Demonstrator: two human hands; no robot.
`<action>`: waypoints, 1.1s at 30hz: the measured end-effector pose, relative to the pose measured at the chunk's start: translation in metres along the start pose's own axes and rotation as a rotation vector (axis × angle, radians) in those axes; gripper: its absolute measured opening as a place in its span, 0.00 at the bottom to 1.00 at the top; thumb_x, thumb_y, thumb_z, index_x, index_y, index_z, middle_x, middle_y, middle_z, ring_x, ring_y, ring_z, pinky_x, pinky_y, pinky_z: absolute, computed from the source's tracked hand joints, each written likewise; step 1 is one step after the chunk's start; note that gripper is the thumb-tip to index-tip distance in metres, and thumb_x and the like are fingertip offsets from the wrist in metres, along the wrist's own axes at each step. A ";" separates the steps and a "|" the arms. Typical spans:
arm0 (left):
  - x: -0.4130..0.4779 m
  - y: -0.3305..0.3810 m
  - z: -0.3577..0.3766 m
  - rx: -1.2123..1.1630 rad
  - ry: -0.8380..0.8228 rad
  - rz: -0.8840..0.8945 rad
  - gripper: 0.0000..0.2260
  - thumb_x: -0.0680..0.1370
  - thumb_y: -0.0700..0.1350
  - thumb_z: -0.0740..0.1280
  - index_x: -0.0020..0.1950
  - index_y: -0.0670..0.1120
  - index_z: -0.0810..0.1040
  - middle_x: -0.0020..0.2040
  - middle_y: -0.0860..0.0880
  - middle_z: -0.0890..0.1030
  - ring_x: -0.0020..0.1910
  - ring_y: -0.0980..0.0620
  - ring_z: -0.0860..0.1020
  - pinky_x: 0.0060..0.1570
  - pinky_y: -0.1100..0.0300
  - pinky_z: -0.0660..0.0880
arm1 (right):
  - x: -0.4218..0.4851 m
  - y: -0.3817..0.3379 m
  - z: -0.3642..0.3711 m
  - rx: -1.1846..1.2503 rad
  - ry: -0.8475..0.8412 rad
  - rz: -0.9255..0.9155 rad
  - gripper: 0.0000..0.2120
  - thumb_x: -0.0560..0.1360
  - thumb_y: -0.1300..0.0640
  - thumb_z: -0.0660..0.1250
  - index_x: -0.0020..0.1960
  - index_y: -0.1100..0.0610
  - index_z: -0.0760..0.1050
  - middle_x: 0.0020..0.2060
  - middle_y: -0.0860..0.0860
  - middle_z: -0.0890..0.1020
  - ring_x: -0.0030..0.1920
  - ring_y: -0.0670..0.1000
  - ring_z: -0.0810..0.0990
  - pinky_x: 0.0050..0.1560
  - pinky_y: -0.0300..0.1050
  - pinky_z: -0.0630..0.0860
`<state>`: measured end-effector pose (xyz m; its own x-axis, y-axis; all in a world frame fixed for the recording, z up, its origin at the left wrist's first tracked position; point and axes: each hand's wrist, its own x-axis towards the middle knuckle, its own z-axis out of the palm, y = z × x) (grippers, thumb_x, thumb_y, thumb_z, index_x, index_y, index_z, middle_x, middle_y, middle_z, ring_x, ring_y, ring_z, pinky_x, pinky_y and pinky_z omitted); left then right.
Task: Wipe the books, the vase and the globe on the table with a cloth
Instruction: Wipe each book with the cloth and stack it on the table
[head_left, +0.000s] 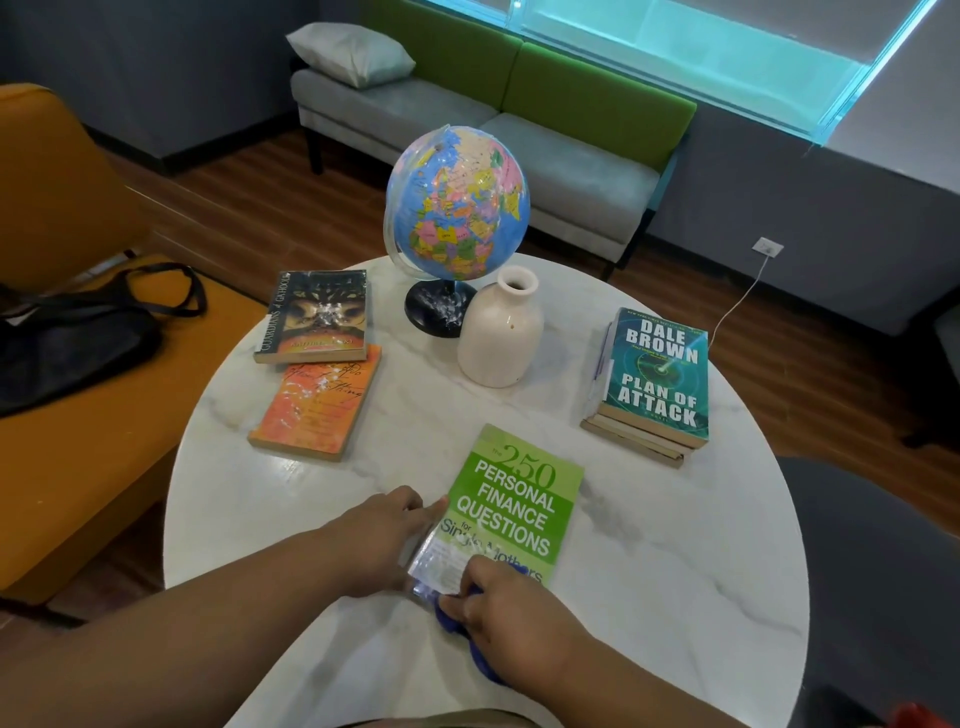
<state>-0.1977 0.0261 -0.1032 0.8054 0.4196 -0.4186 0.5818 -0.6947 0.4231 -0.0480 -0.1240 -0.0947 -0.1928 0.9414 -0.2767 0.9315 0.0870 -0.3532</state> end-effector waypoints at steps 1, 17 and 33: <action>0.000 0.000 0.000 0.004 0.000 -0.005 0.46 0.71 0.60 0.71 0.79 0.55 0.45 0.69 0.50 0.63 0.66 0.51 0.66 0.65 0.59 0.66 | 0.005 -0.004 -0.002 0.002 0.006 0.014 0.17 0.79 0.62 0.57 0.65 0.52 0.73 0.57 0.56 0.71 0.49 0.55 0.72 0.51 0.46 0.72; 0.001 -0.001 0.002 0.010 0.017 -0.013 0.46 0.70 0.60 0.72 0.79 0.55 0.47 0.68 0.50 0.64 0.65 0.51 0.67 0.64 0.59 0.67 | 0.005 -0.011 -0.002 0.097 -0.015 0.124 0.16 0.80 0.59 0.56 0.66 0.50 0.71 0.58 0.55 0.70 0.50 0.55 0.74 0.51 0.48 0.73; -0.002 0.006 -0.002 0.031 0.013 -0.023 0.44 0.72 0.57 0.71 0.79 0.54 0.46 0.68 0.50 0.64 0.64 0.50 0.67 0.64 0.57 0.68 | -0.018 0.022 -0.004 0.023 0.087 0.042 0.10 0.80 0.54 0.59 0.53 0.38 0.71 0.54 0.52 0.74 0.48 0.50 0.73 0.48 0.42 0.71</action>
<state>-0.1958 0.0224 -0.0983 0.7931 0.4433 -0.4178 0.5968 -0.7025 0.3877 -0.0232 -0.1381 -0.0939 -0.1255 0.9690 -0.2130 0.9307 0.0406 -0.3636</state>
